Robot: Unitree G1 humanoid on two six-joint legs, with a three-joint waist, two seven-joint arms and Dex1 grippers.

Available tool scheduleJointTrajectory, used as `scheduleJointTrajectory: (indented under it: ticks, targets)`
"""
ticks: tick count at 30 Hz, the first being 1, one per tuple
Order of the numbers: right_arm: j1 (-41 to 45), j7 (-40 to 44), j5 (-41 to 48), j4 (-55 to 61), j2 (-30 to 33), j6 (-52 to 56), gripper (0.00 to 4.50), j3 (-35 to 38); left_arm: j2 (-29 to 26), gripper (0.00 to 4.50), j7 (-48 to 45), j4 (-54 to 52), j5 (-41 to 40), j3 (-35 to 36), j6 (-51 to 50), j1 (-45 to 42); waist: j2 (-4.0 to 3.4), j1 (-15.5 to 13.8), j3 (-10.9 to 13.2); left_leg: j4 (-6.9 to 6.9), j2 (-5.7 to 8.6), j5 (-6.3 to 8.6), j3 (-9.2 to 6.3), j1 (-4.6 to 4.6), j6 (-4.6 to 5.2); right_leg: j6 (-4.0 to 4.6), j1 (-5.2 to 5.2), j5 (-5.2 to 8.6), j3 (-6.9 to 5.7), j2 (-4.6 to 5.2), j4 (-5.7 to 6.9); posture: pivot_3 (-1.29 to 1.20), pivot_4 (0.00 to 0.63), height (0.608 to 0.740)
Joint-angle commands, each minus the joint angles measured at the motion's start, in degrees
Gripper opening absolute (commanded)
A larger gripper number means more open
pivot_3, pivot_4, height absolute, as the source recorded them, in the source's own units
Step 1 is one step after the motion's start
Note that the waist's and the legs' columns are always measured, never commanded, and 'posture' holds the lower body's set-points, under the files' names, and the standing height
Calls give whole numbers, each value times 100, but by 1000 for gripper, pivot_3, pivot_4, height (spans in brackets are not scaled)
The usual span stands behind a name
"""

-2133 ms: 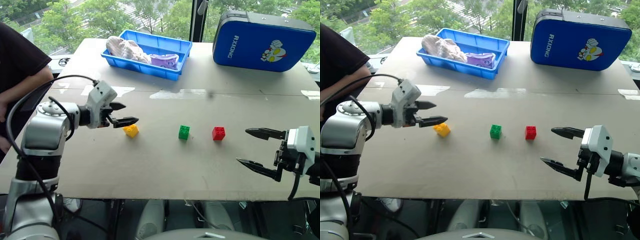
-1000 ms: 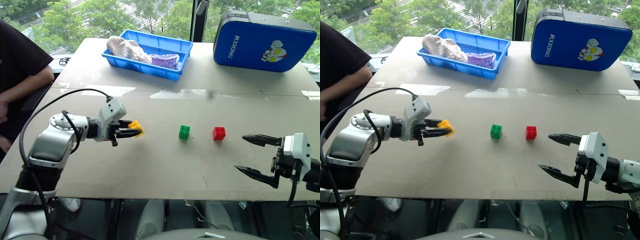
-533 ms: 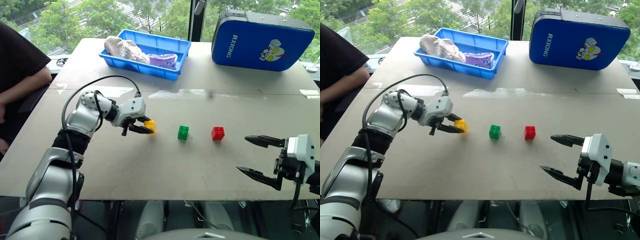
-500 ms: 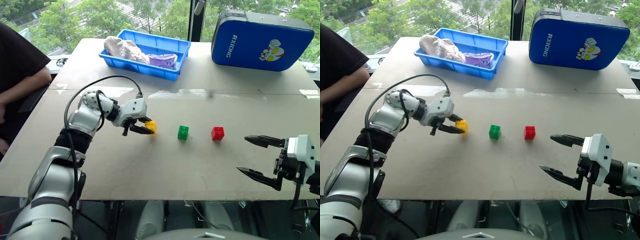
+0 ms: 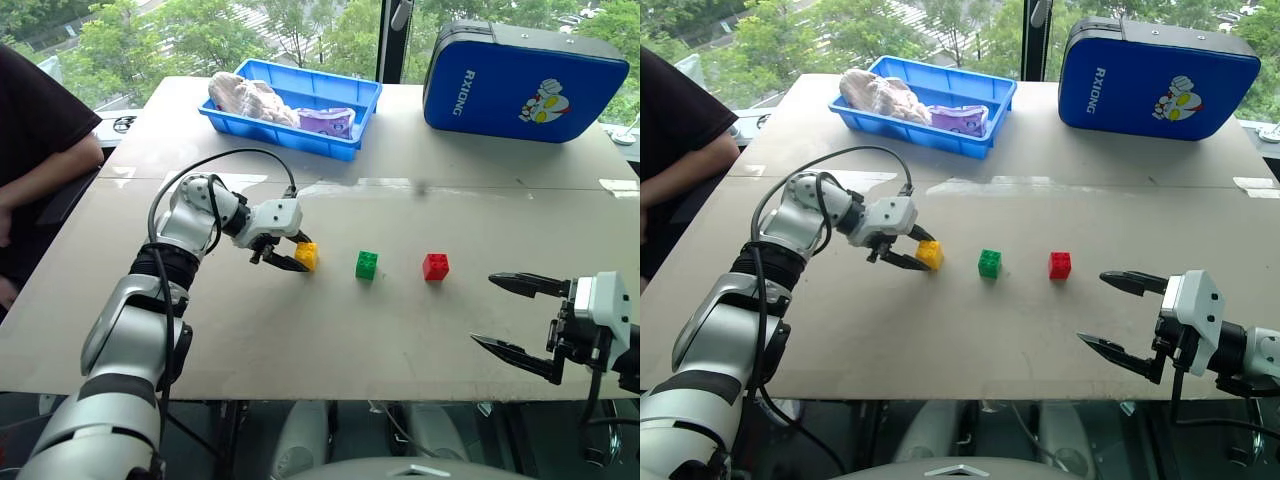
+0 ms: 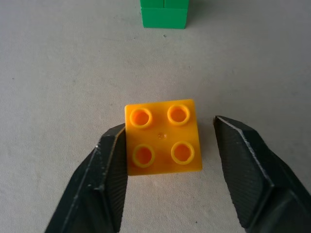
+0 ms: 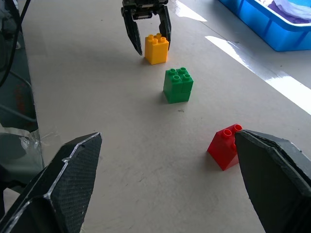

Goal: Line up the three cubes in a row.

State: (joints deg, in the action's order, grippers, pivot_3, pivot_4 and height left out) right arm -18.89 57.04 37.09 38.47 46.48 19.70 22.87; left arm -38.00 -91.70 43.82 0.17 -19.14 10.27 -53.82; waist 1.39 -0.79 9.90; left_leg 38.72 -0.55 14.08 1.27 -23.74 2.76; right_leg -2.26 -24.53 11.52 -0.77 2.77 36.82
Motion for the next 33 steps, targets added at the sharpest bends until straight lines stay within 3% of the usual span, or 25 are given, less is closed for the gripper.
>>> scheduleJointTrajectory:
  ticks: [1, 5, 10, 15, 21, 24, 33]
  targets:
    - [49, -6, 75, 161, 46, -41, 4500, 142, -256, 3890, -77, -572, -157, 263, -263, 84, 0, 3, 0, 0, 0, 0, 0, 0, 0, 0, 0, 0, 0, 0, 0, 0, 150, 740]
    - [32, 15, 76, 138, 45, -39, 4500, 159, -671, 3890, 50, -1831, -554, 688, -1147, 734, -2, 28, 0, 0, -6, 0, 4, 4, 0, 5, 0, -3, 5, 0, 2, 0, 150, 740]
    - [-10, 50, 149, 81, 74, 24, 4500, 226, -1134, 3890, 671, -3896, -1446, 1636, -2768, 2159, -3, 14, 0, -1, -16, 0, 2, 3, -1, 6, -2, -3, 3, 0, 2, 0, 150, 740]
    - [43, 67, 161, 44, 119, 72, 4500, 141, -1089, 3890, 1413, -4555, -1596, 1973, -3239, 2828, -3, -42, -3, 3, -13, 0, -2, 10, -1, 5, 7, 21, -3, 3, 2, 0, 150, 740]
    - [-209, -23, 37, 176, -25, -87, 4500, 403, -632, 3890, 2698, -5862, -2411, 3065, -4093, 3947, -4, 2, -3, 2, -14, 0, 1, 8, -1, 6, 5, 4, 0, 10, 1, 0, 150, 740]
    - [-523, -188, -21, 202, -192, -72, 4500, 612, -295, 3890, 3372, -6759, -2758, 3637, -4639, 5069, -6, 19, -5, 0, -15, 1, 0, 7, -2, 2, 4, 1, 1, 12, 0, 0, 150, 740]
    - [-1565, 266, -332, -444, -349, -359, 4500, 1346, -65, 3890, 3672, -7785, -3590, 4999, -4862, 7293, -5, -19, -17, -2, -24, 3, -3, 38, -6, 13, 31, 28, 6, 39, -6, 0, 150, 740]
